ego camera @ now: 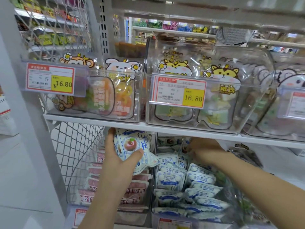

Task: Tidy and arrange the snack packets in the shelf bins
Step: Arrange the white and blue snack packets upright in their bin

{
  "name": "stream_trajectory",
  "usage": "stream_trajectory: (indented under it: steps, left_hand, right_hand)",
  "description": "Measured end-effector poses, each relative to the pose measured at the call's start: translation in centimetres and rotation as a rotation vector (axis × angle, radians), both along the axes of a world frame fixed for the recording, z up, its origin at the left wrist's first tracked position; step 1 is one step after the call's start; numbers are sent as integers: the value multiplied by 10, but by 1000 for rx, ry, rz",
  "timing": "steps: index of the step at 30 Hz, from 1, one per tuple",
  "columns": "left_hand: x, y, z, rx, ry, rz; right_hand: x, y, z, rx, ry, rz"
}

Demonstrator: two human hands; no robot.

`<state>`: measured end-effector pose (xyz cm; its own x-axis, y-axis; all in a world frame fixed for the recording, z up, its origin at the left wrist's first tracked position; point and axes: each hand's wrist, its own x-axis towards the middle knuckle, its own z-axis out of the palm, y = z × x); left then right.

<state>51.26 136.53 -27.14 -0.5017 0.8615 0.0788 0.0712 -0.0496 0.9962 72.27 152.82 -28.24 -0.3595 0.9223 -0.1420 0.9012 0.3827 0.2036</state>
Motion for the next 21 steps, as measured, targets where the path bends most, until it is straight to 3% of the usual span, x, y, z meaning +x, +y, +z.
stream_trajectory:
  steps: [3, 5, 11, 14, 21]
  left_hand:
    - [-1, 1, -1, -7, 11, 7]
    - [1, 1, -1, 1, 12, 5]
    - [-3, 3, -4, 1, -9, 0]
    - [-5, 7, -6, -29, -45, 14]
    - [3, 9, -15, -56, -416, -119]
  right_hand:
    - [-20, -6, 13, -160, 375, 14]
    - [-34, -8, 11, -331, 485, 63]
    - [-36, -17, 0, -514, 492, 68]
    - [-21, -34, -15, -503, 444, 175]
    - [-9, -55, -24, -509, 528, 178]
